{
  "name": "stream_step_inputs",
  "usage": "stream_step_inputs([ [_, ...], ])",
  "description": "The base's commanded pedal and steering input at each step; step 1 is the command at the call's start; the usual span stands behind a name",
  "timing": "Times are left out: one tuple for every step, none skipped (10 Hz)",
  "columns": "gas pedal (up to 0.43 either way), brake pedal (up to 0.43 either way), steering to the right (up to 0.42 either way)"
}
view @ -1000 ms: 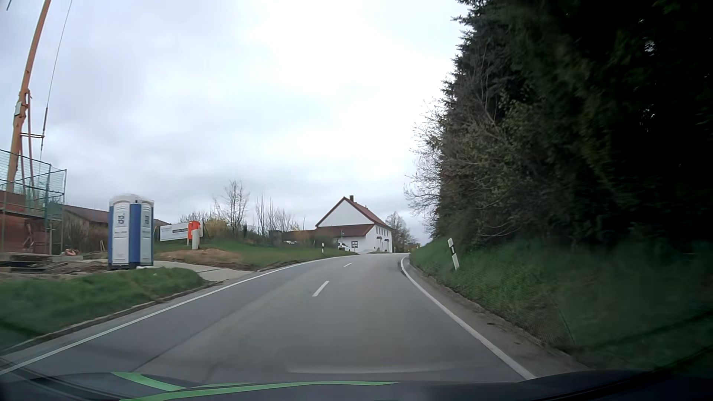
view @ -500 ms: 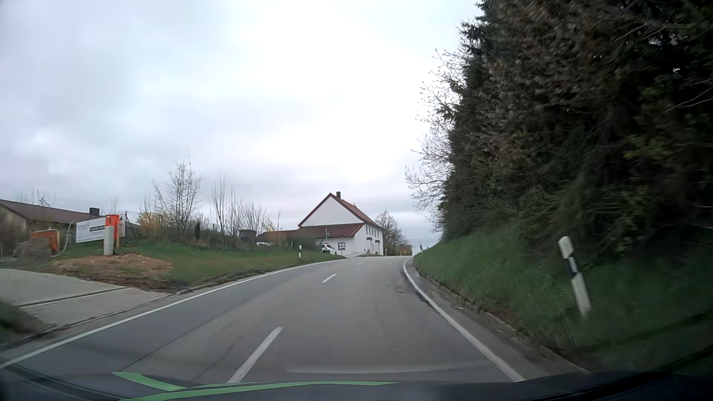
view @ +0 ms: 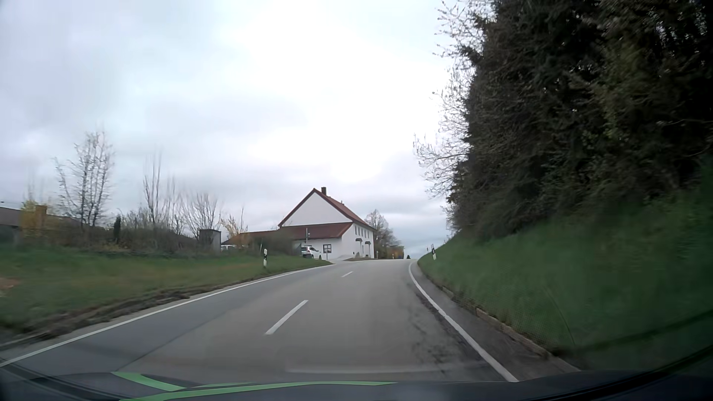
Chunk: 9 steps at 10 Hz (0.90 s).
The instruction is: Follow the waypoints while adhering to traffic rules and regulations
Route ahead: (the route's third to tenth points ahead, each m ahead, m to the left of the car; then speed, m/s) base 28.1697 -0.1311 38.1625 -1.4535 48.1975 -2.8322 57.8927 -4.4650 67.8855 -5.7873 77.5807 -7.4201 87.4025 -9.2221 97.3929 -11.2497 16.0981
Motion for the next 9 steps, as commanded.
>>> stream_step_inputs([
  [0.24,0.0,0.021],
  [0.24,0.0,0.022],
  [0.24,0.0,0.023],
  [0.24,0.0,0.023],
  [0.24,0.0,0.023],
  [0.24,0.0,0.024],
  [0.24,0.0,0.024],
  [0.24,0.0,0.024],
  [0.248,0.0,0.024],
])
